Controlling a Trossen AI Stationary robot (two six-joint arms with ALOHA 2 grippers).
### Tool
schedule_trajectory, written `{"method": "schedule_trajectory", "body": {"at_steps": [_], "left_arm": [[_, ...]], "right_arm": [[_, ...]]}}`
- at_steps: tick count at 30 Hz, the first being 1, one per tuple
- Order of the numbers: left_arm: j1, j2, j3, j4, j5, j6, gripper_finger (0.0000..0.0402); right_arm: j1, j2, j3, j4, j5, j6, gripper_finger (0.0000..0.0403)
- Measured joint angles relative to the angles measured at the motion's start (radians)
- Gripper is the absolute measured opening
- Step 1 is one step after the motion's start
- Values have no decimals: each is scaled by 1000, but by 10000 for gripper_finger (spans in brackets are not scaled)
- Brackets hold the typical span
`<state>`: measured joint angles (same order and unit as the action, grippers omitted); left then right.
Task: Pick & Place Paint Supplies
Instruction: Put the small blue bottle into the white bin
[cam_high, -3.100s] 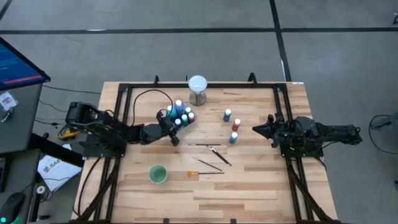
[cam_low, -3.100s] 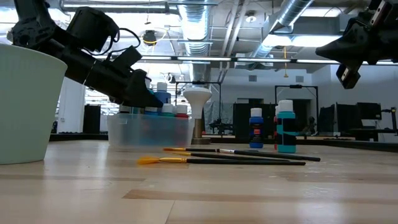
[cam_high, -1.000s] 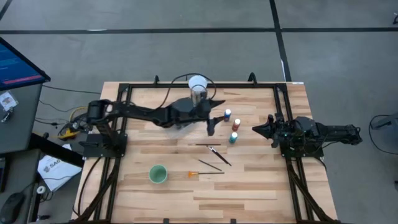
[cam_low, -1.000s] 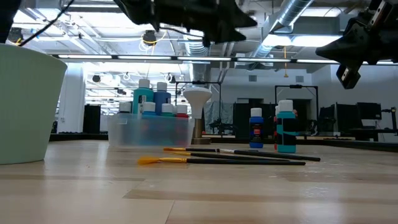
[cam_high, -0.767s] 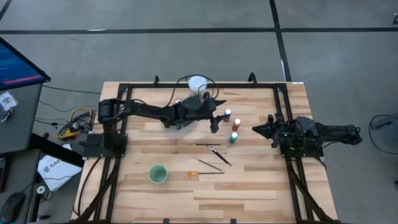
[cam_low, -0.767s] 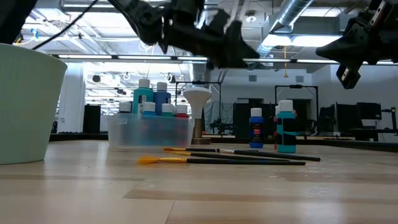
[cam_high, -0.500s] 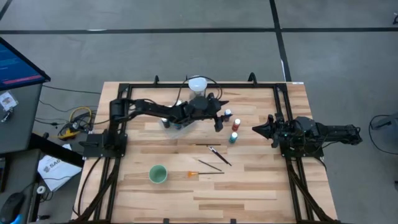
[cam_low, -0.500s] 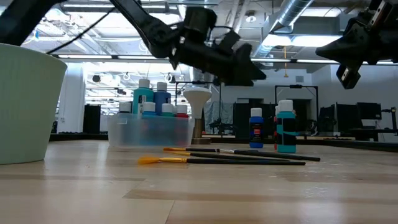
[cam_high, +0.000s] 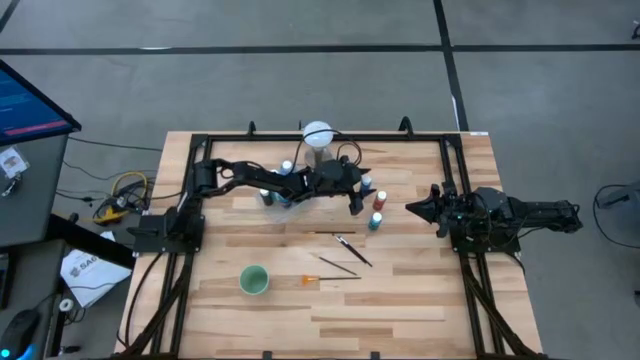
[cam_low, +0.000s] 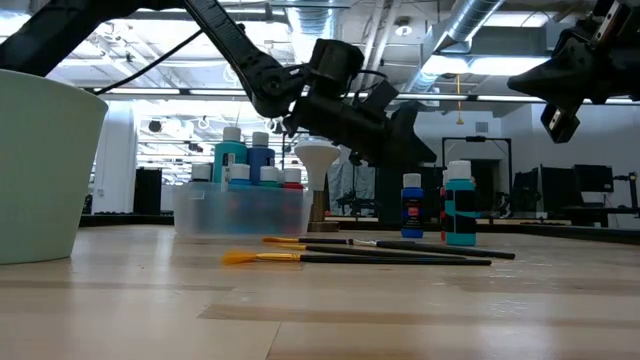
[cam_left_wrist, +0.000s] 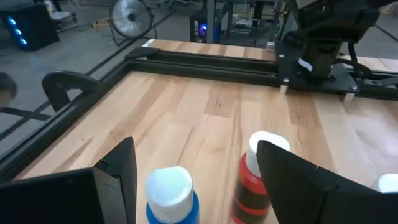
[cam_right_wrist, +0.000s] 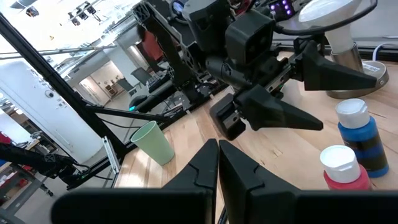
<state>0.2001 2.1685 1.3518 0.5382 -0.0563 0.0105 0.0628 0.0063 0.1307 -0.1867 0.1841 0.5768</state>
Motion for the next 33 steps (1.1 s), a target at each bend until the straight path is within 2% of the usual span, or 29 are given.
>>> {"method": "schedule_trajectory", "body": {"at_steps": [19,29,33], "left_arm": [[21,0,0,-68,18,8,227],[22,0,-1,-103,15,17,192],[22,0,-1,-104,21,16,166]], "right_arm": [[0,0,0,0,0,0,8],[0,0,0,0,0,0,8],[0,0,0,0,0,0,8]]}}
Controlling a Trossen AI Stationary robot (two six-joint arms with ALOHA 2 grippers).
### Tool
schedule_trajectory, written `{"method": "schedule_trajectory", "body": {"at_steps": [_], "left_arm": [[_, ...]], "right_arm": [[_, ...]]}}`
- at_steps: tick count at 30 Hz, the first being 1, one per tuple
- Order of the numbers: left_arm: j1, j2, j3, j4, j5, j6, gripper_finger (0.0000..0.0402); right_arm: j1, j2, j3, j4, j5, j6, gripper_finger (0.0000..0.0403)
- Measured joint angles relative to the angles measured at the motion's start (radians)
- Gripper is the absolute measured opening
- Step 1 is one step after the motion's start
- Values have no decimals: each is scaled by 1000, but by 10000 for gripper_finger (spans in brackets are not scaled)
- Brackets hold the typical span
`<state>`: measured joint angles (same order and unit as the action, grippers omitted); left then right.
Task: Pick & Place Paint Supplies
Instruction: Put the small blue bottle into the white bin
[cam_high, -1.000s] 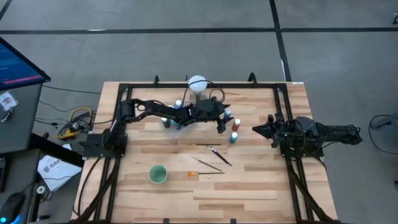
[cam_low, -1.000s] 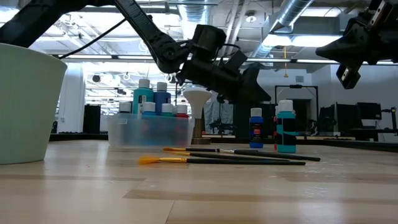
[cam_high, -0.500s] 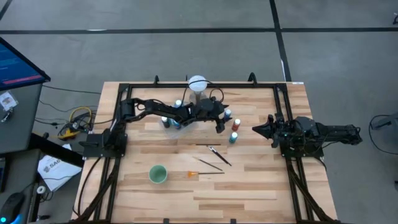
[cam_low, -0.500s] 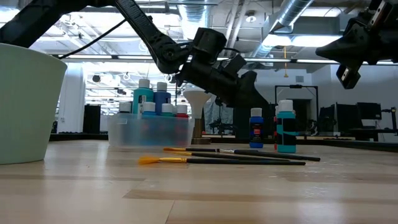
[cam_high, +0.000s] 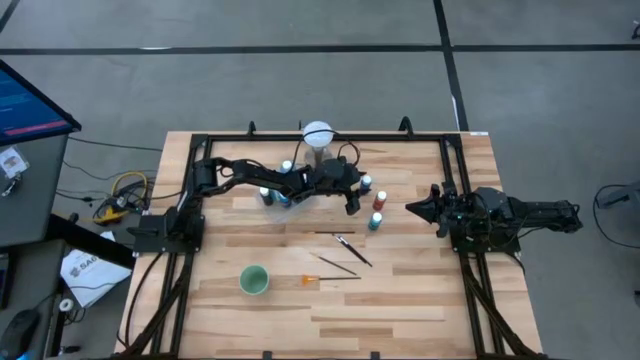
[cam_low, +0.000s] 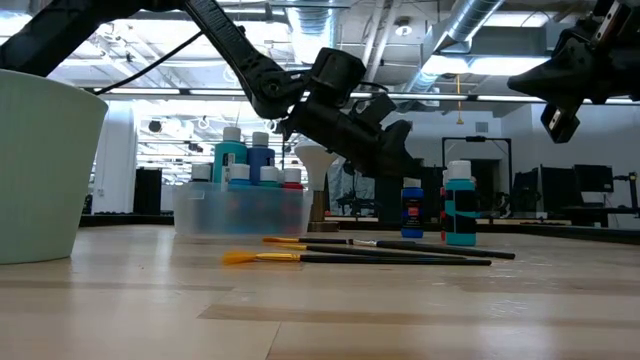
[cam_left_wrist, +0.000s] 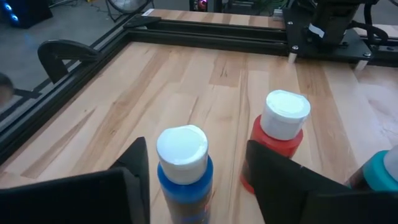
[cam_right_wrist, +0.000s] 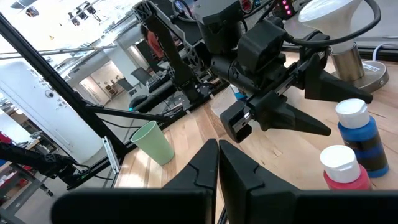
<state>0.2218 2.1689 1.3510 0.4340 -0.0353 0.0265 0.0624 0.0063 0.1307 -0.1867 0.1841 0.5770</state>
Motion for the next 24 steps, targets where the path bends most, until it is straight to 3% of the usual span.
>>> {"method": "schedule_trajectory", "body": {"at_steps": [17,24], "left_arm": [[21,0,0,6,46,-8,11],[20,0,0,7,94,-11,1]], "right_arm": [[0,0,0,0,0,0,8],[0,0,0,0,0,0,8]]}}
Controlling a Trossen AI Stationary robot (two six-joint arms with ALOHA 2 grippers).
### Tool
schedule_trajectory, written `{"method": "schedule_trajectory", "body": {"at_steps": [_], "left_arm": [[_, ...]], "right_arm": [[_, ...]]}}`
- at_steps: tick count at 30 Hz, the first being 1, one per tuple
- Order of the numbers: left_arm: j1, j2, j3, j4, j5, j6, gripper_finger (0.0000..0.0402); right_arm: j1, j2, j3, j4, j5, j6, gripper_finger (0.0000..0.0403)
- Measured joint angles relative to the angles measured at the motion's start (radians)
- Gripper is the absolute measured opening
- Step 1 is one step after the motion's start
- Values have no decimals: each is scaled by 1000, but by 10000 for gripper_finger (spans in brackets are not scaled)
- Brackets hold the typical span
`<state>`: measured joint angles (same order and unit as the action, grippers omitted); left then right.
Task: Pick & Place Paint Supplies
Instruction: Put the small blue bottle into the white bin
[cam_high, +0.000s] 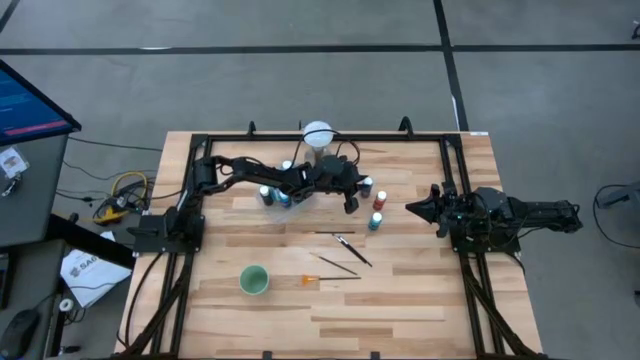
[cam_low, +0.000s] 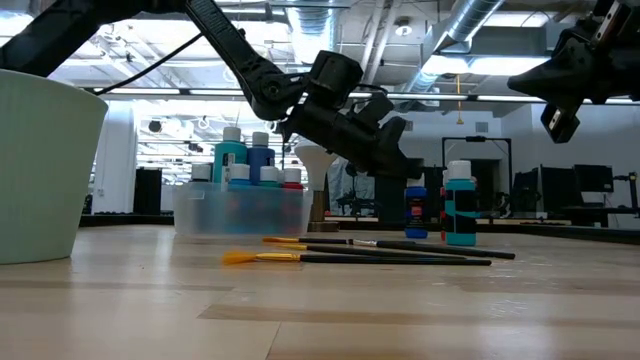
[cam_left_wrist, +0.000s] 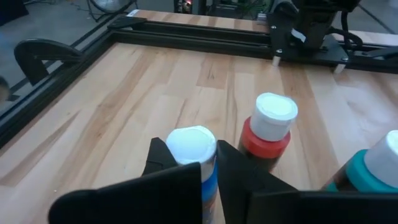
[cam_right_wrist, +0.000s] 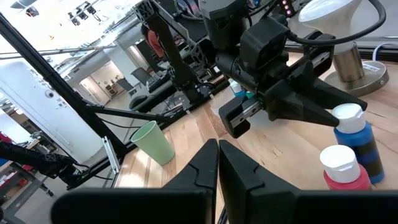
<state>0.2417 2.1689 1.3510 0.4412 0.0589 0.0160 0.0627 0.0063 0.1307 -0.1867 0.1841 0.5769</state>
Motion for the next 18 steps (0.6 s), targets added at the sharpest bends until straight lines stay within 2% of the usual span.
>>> {"method": "schedule_trajectory", "body": {"at_steps": [8,18], "left_arm": [[-11,-57,-2,-1,-1,-67,0],[-64,-226,-2,-39,-6,-81,0]], "right_arm": [[0,0,0,0,0,0,8],[0,0,0,0,0,0,8]]}}
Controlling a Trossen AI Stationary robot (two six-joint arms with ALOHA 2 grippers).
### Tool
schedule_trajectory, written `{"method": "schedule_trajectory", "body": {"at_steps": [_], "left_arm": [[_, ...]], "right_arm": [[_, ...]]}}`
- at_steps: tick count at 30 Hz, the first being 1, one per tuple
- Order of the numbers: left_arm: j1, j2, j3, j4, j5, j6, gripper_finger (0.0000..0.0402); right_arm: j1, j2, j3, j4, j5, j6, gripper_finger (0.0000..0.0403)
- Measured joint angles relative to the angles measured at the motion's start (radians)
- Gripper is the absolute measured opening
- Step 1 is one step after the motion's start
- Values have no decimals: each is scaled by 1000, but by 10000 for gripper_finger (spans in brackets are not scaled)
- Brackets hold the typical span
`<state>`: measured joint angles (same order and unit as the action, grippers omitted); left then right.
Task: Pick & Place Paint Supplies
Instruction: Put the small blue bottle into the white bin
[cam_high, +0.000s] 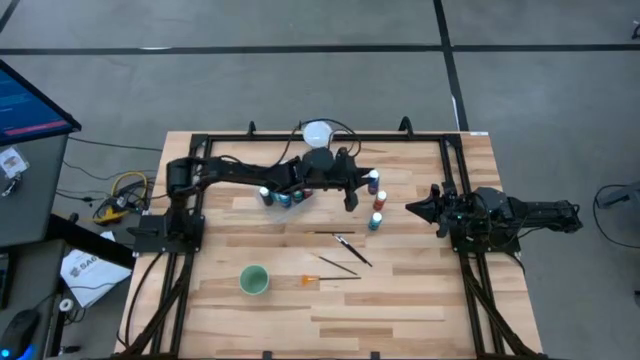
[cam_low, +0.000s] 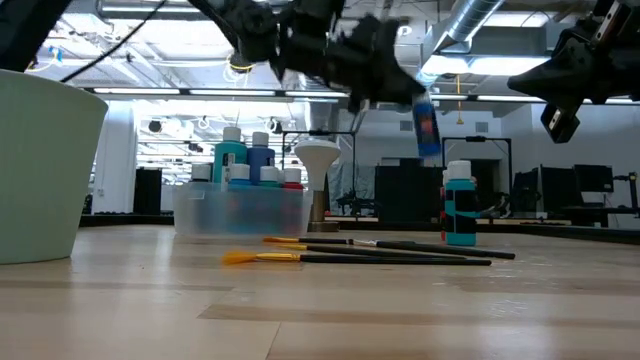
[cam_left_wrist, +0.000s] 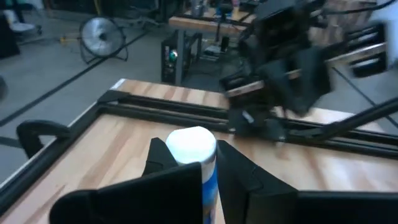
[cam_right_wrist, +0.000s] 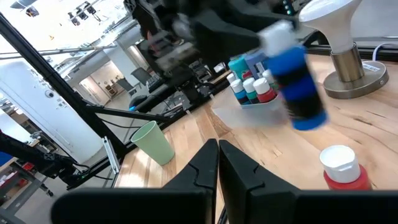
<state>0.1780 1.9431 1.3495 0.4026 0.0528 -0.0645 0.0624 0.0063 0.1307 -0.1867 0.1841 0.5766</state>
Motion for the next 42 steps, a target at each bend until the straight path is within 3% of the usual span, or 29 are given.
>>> {"method": "schedule_trajectory", "body": {"at_steps": [10,14,21,27,37,42], "left_arm": [[-112,-270,0,-290,-4,58,0],[-203,-422,-54,-356,-138,61,0],[-404,-722,-307,-375,-505,60,0],[-501,-904,-587,-344,-775,21,0],[-512,-1069,-1036,-106,-956,-98,0],[-478,-1070,-1182,100,-972,-122,0]], "right_arm": [[0,0,0,0,0,0,8],[0,0,0,0,0,0,8],[0,0,0,-1,0,0,8],[0,0,0,0,0,0,8],[0,0,0,-1,0,0,8],[0,0,0,0,0,0,8]]}}
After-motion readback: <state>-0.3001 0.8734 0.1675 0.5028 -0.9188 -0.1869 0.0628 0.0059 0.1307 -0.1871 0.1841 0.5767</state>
